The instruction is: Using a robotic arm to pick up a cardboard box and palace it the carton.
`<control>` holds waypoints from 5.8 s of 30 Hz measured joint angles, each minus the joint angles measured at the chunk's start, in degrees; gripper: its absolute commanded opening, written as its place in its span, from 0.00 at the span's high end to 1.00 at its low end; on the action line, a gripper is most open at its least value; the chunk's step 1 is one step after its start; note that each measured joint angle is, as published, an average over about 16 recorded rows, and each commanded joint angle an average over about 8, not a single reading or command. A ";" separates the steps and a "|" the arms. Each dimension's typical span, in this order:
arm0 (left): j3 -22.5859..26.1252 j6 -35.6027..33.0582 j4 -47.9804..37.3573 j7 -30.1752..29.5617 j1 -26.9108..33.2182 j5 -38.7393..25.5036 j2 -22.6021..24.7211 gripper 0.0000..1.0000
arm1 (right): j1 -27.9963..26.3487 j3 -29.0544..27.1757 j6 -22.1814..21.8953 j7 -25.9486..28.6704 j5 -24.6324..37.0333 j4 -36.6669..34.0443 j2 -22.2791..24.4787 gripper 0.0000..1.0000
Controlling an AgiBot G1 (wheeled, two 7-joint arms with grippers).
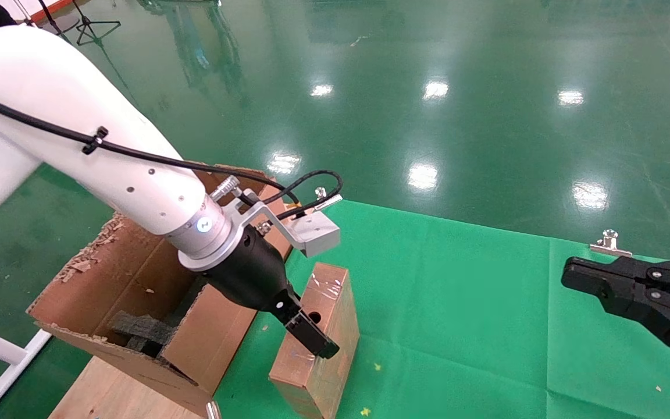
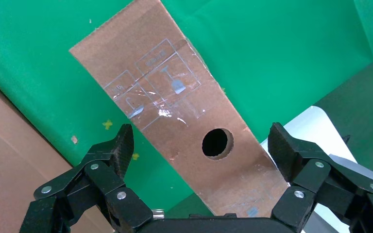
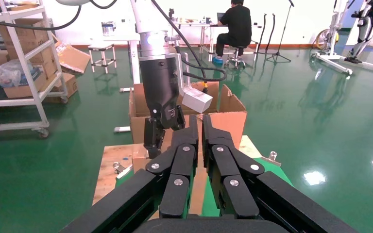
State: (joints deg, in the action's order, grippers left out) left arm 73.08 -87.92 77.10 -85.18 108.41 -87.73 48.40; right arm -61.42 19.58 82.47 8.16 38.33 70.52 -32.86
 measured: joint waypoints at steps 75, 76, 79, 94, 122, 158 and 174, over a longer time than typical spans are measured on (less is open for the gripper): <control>-4.76 12.11 -34.69 32.22 11.99 -16.57 -18.96 1.00 | 0.00 0.00 0.00 0.00 0.00 0.00 0.00 0.00; -4.56 12.90 -35.84 31.68 11.21 -16.70 -18.47 1.00 | 0.00 0.00 0.00 0.00 0.00 0.00 0.00 0.00; -4.04 15.10 -39.30 30.14 9.02 -17.05 -16.86 1.00 | 0.00 0.00 0.00 0.00 0.00 0.00 0.00 0.00; -3.89 24.04 -55.25 31.57 -0.55 -14.77 -9.51 1.00 | 0.00 0.01 0.00 0.00 0.00 0.00 0.00 0.00; -6.19 30.92 -71.70 41.40 -7.98 -9.62 -2.25 0.00 | 0.01 0.00 -0.02 -0.01 0.00 -0.01 0.01 0.00; -12.63 21.43 -54.88 48.72 -2.73 1.24 -11.36 0.00 | 0.01 0.00 -0.02 -0.01 -0.01 -0.02 0.01 0.00; -15.99 16.81 -43.20 51.18 -4.91 7.82 -15.55 0.00 | 0.02 0.00 -0.04 -0.01 -0.02 -0.03 0.02 0.00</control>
State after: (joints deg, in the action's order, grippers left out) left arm 57.09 -71.10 33.89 -34.00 103.50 -79.92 32.84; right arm -61.39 19.58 82.43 8.14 38.31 70.48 -32.84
